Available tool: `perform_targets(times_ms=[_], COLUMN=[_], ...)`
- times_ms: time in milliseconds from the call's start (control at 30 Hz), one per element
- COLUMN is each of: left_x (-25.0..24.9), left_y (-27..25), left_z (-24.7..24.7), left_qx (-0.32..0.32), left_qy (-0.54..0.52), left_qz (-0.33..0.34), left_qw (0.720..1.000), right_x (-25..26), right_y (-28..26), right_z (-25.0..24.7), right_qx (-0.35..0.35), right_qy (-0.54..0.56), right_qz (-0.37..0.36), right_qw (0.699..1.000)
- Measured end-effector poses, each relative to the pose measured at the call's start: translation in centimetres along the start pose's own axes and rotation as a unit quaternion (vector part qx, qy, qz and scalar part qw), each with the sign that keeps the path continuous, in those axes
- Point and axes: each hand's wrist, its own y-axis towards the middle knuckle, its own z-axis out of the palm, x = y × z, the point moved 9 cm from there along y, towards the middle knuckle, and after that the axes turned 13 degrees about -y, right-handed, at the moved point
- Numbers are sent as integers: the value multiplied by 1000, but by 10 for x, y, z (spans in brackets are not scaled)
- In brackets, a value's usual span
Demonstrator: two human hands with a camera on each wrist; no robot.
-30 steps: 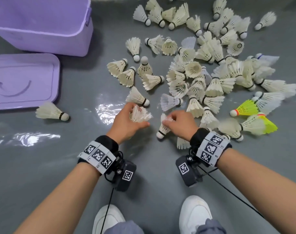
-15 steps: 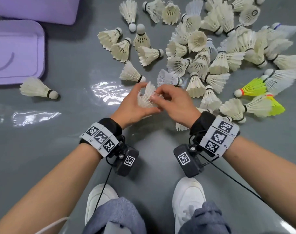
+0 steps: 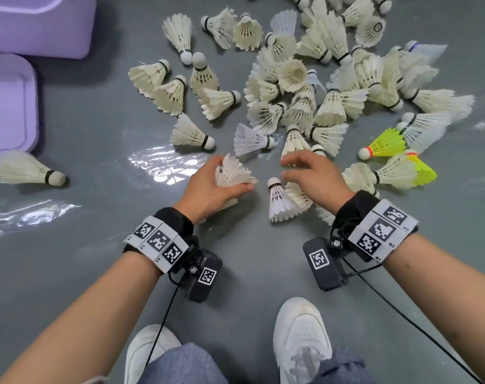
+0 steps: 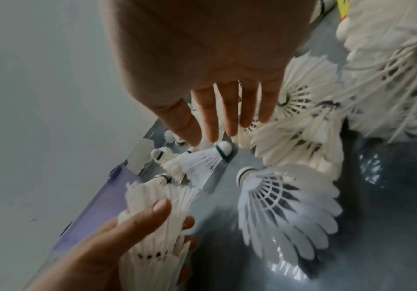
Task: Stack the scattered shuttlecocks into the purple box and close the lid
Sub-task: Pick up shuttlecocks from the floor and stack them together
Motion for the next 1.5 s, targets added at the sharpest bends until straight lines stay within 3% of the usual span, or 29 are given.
perform_targets(times_ms=[200,333,400,467,600,733,867,1067,1267,1400,1500], left_x=[2,-1,0,-1,-4,-3,-7,-24,-35,-43,-42], left_y=[3,2,1,-1,-6,-12,-18,-26,-30,-32,-30], left_z=[-8,-12,-12,-11,-9,-6,0,11,21,36,38], left_qx=[-24,-27,-22,-11,10,34,60,96,117,148,133], left_qy=[-6,-15,-12,-9,6,14,-7,-16,-12,24,43], left_qz=[-5,3,2,5,23,30,38,59,80,103,98], left_qw=[1000,1000,1000,1000,1000,999,997,994,990,983,985], right_x=[10,19,13,13,16,30,43,59,60,55,37], right_y=[-11,-23,-24,-21,-13,-6,-5,-13,-19,-22,-20], right_z=[27,44,48,43,14,-13,-5,23,31,26,22], right_qx=[136,188,169,118,-8,-92,-54,5,80,50,18], right_qy=[-1,-225,-274,-250,-109,12,140,20,73,-51,11], right_qz=[-14,-114,-127,-137,-92,-94,-77,-114,-69,-71,-29], right_qw=[991,949,938,951,990,991,986,993,992,995,999])
